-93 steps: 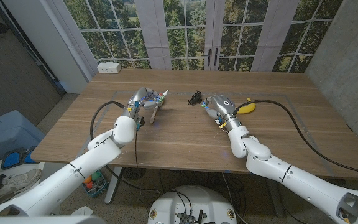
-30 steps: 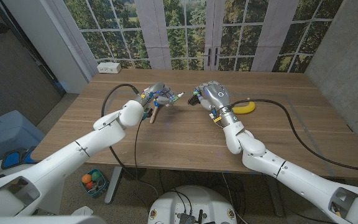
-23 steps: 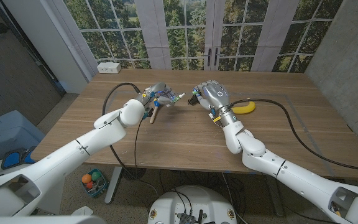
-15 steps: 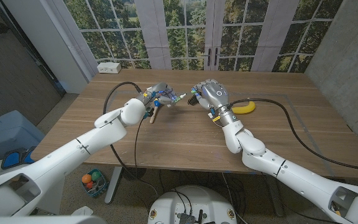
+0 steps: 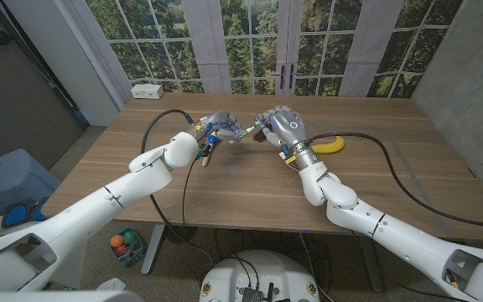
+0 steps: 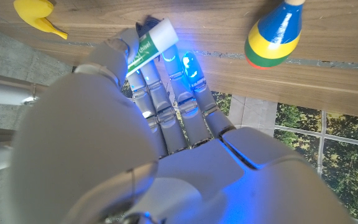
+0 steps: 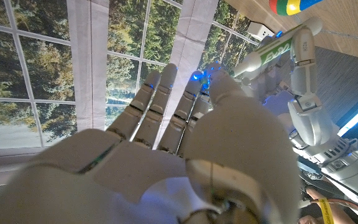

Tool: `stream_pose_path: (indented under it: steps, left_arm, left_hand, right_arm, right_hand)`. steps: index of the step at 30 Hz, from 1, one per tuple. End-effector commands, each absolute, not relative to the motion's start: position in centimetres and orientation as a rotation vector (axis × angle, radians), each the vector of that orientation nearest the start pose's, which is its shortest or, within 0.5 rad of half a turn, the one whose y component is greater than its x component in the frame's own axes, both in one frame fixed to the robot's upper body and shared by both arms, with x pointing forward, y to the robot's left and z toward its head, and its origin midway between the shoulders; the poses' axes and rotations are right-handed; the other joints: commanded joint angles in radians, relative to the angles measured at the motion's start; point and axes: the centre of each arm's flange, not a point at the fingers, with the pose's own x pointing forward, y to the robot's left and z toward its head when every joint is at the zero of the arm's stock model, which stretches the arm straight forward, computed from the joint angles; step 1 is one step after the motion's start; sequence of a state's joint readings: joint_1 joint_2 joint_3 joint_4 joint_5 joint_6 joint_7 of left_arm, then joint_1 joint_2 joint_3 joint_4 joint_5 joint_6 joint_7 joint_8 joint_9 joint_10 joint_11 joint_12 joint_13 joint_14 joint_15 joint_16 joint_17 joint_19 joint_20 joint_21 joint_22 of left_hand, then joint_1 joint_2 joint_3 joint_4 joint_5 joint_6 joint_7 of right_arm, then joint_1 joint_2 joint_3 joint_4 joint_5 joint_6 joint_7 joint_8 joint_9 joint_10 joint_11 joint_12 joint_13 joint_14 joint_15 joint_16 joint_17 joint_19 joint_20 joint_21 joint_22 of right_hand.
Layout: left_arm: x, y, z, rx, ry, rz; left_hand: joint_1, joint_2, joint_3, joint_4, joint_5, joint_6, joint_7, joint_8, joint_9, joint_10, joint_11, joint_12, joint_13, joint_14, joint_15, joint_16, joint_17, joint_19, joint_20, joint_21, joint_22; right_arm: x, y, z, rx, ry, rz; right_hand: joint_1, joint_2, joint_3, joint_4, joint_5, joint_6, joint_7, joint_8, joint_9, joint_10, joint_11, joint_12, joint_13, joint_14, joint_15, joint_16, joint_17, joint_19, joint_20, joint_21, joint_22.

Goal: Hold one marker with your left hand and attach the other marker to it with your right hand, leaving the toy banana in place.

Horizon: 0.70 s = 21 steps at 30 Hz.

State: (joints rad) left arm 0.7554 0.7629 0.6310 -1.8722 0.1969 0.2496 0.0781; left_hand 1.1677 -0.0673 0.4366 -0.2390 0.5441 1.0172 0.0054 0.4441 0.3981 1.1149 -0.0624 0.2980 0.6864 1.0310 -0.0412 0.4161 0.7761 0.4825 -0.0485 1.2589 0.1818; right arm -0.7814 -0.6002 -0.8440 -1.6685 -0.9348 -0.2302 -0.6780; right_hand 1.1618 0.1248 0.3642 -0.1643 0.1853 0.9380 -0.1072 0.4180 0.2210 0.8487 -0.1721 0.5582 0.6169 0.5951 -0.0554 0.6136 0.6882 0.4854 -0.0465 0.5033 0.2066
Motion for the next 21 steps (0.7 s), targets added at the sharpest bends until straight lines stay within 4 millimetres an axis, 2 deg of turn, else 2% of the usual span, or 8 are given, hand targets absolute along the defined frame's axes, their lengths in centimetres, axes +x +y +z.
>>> stream_pose_path:
  steps: [1,21]
  left_arm:
    - [58.29,17.83,3.41,1.048,-0.663,-0.122]
    - [58.78,18.34,3.42,1.049,-0.656,-0.128]
  left_hand:
    - [0.003,0.009,0.085,0.072,0.007,0.056,-0.049,-0.003,0.021,0.141,-0.134,-0.001,0.004,0.137,-0.197,-0.003,0.005,0.0,-0.093,0.007,0.0]
    - [0.002,0.006,0.091,0.072,0.007,0.058,-0.046,-0.006,0.023,0.145,-0.133,-0.008,0.009,0.14,-0.197,-0.011,0.014,0.0,-0.094,0.011,-0.001]
  right_arm:
    - [55.9,-10.47,-2.43,-1.387,-1.223,-0.364]
    - [55.82,-10.66,-2.18,-1.369,-1.239,-0.388]
  right_hand:
    - [-0.001,-0.004,-0.003,-0.001,0.005,0.076,-0.039,0.006,0.001,0.038,-0.027,0.001,0.006,0.013,-0.178,-0.001,0.007,-0.003,-0.023,0.006,0.002]
    - [0.0,-0.006,-0.006,0.001,0.001,0.078,-0.044,0.009,0.0,0.043,-0.029,-0.005,0.009,0.014,-0.176,-0.014,0.015,-0.008,-0.026,0.018,0.001]
